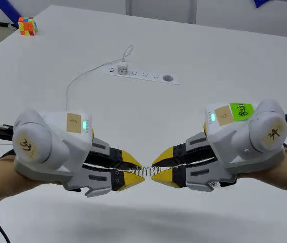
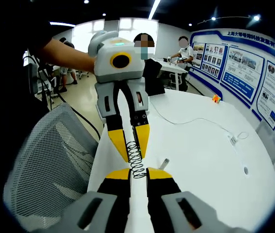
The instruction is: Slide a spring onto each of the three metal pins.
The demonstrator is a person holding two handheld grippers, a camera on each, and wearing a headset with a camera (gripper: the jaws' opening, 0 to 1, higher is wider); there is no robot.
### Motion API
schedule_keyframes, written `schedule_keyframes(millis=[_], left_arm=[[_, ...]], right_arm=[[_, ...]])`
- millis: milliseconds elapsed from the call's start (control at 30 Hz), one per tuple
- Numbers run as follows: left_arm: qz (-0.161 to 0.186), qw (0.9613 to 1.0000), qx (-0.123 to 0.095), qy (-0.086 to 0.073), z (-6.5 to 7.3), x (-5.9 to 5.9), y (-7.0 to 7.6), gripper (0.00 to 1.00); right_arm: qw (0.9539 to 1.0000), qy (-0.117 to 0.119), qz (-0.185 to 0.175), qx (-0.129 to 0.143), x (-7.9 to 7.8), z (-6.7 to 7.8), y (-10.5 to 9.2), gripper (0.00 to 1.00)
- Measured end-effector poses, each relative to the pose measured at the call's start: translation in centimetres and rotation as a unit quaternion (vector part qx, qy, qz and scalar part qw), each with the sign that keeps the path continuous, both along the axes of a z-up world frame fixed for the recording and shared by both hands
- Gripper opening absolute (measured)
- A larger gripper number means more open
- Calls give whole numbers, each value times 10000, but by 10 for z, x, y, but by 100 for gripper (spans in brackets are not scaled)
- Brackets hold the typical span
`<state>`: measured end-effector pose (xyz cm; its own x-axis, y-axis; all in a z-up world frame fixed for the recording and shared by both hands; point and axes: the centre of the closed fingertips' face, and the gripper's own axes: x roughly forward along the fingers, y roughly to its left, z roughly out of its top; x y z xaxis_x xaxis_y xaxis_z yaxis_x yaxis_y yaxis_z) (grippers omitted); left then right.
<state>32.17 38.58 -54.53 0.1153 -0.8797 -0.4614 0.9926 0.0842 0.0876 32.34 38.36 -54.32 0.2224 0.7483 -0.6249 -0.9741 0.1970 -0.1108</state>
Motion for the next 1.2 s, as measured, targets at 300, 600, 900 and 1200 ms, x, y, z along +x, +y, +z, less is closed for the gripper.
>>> schedule_keyframes(millis=[300,600,900,1200], left_arm=[[-81,10000,-28,-31,5,-1,1,10],[-113,9999,80,-84,1,-2,1,10],[-30,9998,106,-188,1,3,-1,10],[-13,9998,108,-148,0,4,-2,10]], right_arm=[[9998,127,-104,138,0,-1,-1,13],[9995,242,-5,219,-4,3,1,11],[9979,315,-5,569,-3,19,4,11],[9960,322,-3,828,-3,29,13,11]])
